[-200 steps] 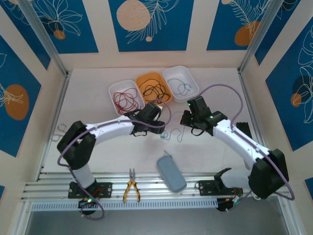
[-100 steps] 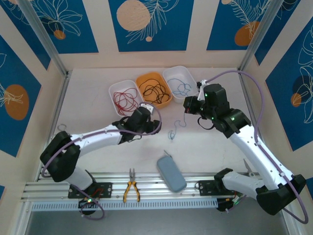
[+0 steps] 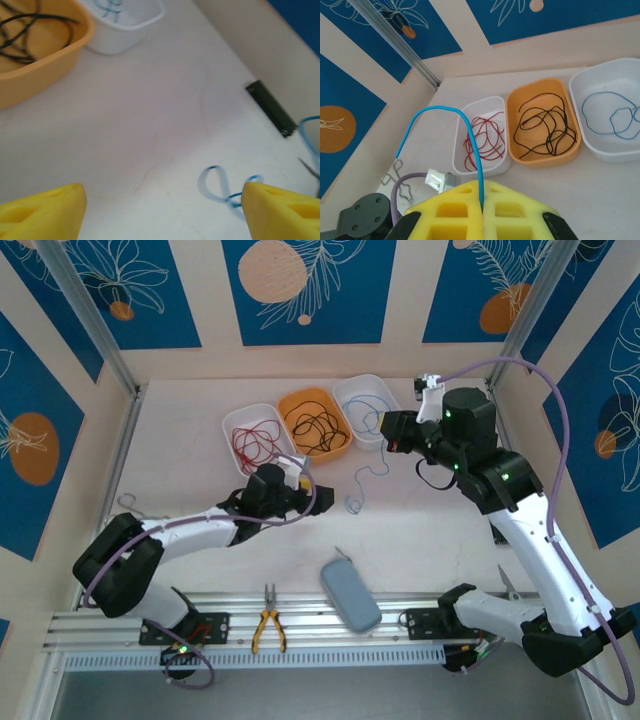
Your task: Untangle the cables
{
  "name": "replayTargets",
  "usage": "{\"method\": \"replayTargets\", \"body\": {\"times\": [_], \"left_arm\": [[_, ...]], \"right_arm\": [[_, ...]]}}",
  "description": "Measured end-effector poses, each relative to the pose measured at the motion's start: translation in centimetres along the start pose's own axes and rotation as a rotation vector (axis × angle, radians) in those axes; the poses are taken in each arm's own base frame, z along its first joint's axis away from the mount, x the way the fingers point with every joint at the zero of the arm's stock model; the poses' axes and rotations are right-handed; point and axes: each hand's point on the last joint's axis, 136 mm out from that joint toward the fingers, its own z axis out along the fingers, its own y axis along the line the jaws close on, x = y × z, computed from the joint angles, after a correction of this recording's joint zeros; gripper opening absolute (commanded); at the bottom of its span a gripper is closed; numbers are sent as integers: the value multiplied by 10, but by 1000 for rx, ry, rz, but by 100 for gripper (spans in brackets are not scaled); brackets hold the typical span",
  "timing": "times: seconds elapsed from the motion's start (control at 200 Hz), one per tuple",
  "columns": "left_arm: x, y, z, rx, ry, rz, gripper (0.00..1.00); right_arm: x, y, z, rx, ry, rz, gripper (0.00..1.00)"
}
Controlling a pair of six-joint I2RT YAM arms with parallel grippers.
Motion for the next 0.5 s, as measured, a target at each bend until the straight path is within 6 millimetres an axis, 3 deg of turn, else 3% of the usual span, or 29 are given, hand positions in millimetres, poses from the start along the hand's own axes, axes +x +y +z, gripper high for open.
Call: {"method": "replayTargets", "body": {"times": [0.225,0.5], "left_arm": [[-12,-14,3,84,-47,-32,84],[-4,-9,12,65,5,-45,84]], "right_arm": [[-10,14,2,-61,2,-33,0],[-10,18,13,-85,26,-39,0]]}}
